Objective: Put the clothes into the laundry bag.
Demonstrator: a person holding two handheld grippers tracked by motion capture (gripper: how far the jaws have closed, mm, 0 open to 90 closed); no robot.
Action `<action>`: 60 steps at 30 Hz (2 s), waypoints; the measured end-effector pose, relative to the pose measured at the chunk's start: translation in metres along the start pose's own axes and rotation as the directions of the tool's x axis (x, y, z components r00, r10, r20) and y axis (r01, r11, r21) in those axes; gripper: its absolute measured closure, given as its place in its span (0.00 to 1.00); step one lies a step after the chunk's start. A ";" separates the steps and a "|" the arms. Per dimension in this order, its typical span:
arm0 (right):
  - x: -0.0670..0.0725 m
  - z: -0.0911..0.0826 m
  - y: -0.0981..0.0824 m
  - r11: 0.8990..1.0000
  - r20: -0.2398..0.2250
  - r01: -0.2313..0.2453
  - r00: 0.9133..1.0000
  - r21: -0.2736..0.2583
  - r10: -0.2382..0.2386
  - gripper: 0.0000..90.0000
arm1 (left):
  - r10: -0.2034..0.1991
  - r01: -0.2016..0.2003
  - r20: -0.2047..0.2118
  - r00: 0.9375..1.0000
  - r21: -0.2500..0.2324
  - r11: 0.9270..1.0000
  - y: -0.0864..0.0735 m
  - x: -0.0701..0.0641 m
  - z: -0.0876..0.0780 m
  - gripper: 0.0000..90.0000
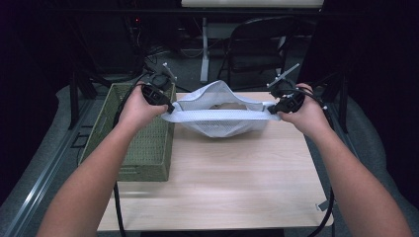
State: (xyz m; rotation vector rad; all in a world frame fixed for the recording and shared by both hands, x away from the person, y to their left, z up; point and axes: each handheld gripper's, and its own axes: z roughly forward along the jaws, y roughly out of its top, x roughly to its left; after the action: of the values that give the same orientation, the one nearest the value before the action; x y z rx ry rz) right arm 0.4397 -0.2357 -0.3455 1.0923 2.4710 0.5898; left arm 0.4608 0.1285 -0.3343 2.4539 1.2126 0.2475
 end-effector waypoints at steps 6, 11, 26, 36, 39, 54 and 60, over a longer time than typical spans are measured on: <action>-0.001 -0.004 0.001 1.000 0.007 -0.002 1.000 -0.018 0.003 0.99 | -0.001 0.001 -0.001 1.000 -0.008 1.000 0.001 -0.001 -0.003 0.99; -0.001 -0.005 0.001 1.000 0.009 -0.001 1.000 -0.018 0.001 0.99 | 0.000 0.000 0.002 1.000 -0.005 1.000 0.000 0.000 -0.003 0.99; 0.002 0.004 -0.005 1.000 -0.013 0.007 1.000 0.005 -0.007 0.99 | -0.010 0.010 0.021 1.000 0.018 1.000 -0.007 0.002 0.011 0.98; 0.003 0.007 -0.009 1.000 -0.021 0.003 1.000 0.012 -0.003 0.99 | -0.010 0.010 0.035 0.999 0.026 1.000 -0.011 0.001 0.016 0.98; 0.004 0.008 -0.012 1.000 -0.025 0.002 1.000 0.011 -0.002 0.99 | -0.020 0.019 0.055 0.998 0.021 1.000 -0.014 0.000 0.018 0.98; 0.021 0.006 -0.032 0.999 -0.050 0.043 0.998 0.010 -0.042 0.98 | 0.023 -0.026 0.084 0.996 0.037 0.999 -0.043 -0.013 0.023 0.98; 0.025 0.008 -0.043 0.999 -0.065 0.038 0.997 0.002 -0.038 0.98 | 0.032 -0.036 0.111 0.993 0.030 0.999 -0.057 -0.020 0.027 0.98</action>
State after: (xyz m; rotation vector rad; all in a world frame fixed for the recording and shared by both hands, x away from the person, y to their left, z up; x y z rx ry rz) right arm 0.4018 -0.2409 -0.3781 1.0408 2.5431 0.6192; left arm 0.4164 0.1370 -0.3826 2.4813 1.1369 0.1004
